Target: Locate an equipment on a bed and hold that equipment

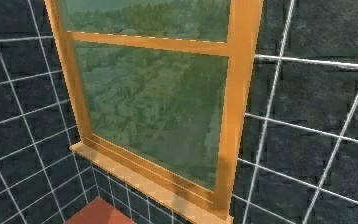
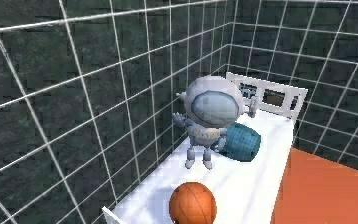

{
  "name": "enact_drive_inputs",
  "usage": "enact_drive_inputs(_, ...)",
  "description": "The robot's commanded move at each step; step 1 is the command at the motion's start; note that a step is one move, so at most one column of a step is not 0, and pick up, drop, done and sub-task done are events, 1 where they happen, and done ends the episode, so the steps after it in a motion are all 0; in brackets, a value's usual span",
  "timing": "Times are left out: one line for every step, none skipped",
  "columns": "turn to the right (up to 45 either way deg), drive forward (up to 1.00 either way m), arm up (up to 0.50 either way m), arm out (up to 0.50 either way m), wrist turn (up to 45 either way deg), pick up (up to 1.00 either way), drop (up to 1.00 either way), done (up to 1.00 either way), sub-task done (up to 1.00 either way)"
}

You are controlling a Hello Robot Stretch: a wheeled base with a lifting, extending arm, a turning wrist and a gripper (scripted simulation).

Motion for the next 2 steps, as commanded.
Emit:
enact_drive_inputs(0.0,0.0,0.0,0.0,0.0,1.0,0.0,0.0,0.0)
enact_drive_inputs(0.0,0.0,0.1,0.0,0.0,0.0,0.0,0.0,0.0)
